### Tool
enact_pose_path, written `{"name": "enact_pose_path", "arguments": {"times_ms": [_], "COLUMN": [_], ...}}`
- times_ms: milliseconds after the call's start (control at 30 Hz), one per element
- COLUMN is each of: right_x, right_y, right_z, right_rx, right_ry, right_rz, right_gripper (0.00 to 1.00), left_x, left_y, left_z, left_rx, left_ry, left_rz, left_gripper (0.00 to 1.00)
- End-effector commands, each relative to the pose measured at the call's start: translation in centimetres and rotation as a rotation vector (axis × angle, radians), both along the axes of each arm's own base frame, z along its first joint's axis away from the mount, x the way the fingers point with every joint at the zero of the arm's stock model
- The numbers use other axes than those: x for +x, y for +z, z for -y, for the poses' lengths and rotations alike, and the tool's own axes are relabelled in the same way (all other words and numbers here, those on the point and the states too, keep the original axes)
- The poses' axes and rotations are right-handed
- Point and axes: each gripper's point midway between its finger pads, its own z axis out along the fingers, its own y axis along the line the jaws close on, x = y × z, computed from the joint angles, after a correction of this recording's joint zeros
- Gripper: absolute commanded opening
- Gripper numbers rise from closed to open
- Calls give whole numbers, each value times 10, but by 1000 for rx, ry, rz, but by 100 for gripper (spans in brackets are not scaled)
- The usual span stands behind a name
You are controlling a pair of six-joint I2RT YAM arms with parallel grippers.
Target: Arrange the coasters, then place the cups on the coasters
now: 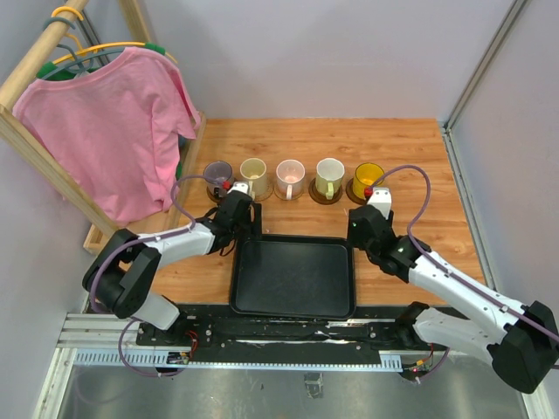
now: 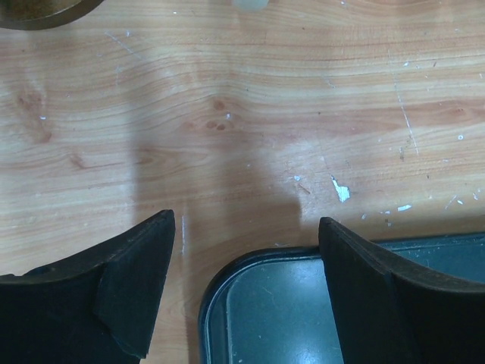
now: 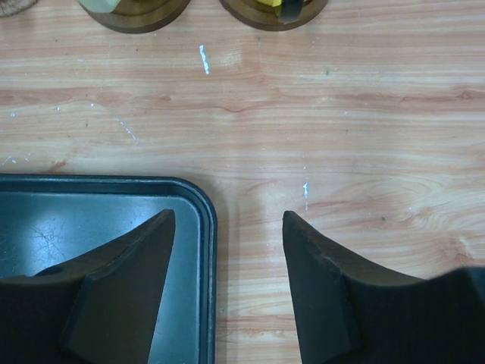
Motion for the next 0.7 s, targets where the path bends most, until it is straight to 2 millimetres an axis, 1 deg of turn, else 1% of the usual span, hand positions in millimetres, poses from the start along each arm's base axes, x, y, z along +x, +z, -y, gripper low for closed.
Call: {"name": "enact_pose_path", "arguments": {"times_ms": [0,67,100,200,267,333,367,433,533,667], "right_x": [0,1,1,1,-2,-6,-9,-15,-26,-40], "right_y": [11,19,24,40,55,68,74,85,100,116], "right_z": [22,29,35,52,69,84,91,104,122,139], "right_rx": [-34,-53,-65,-109,-138,-156,-157,-154,-136,-114], "right_ry": [-80,-105,-121,-178,-239,-291,-317,-361,-419,-461], "right_rz": [42,70,89,157,212,256,280,323,378,423], "right_gripper": [62,64,66,76,83,89,91,93,95,98], "left_x": [5,8,10,15,15,14,13,9,-2,-21], "left_y": [26,43,56,91,114,135,146,166,197,236], "left_z": [-3,-4,-5,-10,-18,-33,-44,-63,-89,-113], "left_rx": [0,-8,-23,-50,-56,-42,-22,-2,13,-21], "left_ry": [29,39,47,81,115,170,211,273,358,427], "left_rz": [62,100,130,211,265,325,357,412,484,572], "left_gripper": [80,80,81,82,82,83,83,87,91,92]}}
